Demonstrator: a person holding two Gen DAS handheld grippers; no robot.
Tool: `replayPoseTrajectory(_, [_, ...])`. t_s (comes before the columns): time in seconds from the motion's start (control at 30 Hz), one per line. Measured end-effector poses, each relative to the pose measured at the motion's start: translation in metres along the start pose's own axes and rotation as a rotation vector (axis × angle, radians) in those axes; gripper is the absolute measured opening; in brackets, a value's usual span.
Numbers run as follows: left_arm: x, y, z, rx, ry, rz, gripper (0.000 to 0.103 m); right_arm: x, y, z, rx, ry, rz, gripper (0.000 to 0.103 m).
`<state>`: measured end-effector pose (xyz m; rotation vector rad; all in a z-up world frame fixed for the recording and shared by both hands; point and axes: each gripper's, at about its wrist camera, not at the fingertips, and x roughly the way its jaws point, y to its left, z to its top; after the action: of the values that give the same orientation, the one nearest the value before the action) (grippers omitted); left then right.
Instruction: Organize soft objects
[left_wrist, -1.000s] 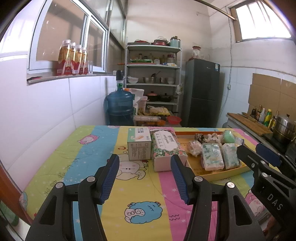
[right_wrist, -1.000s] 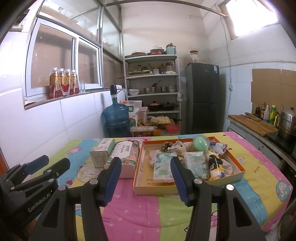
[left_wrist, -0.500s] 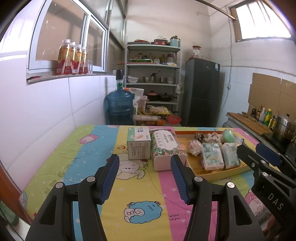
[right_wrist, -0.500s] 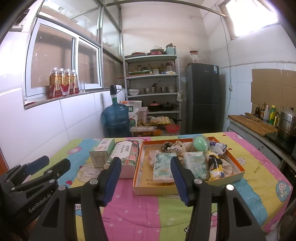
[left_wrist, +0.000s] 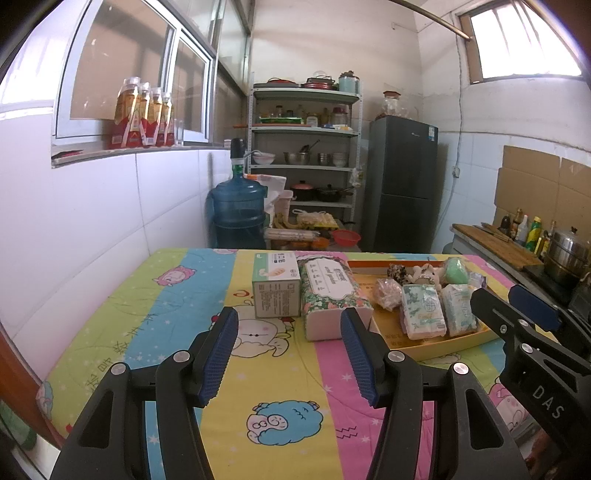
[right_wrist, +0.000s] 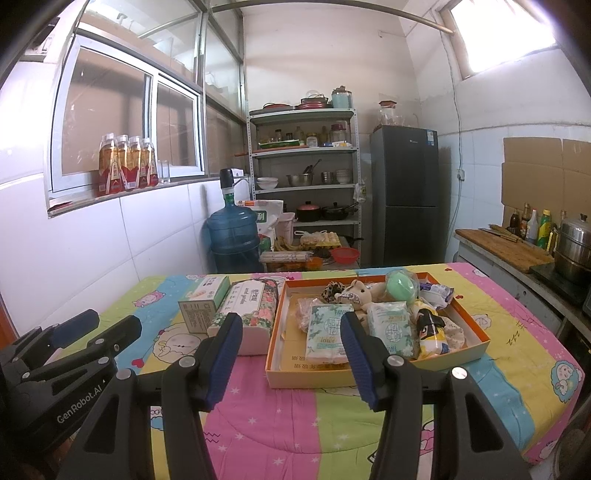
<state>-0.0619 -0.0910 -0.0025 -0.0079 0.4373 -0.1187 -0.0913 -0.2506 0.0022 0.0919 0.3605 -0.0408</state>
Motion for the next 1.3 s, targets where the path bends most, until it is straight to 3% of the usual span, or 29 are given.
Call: replayPoseTrajectory(1.3, [0.003,-0.0012,-0.0005,-0.002,0.005,0.001,0.059,0.0029,0.0023,-0.0004,-0.027,0.001,0.019,0.055])
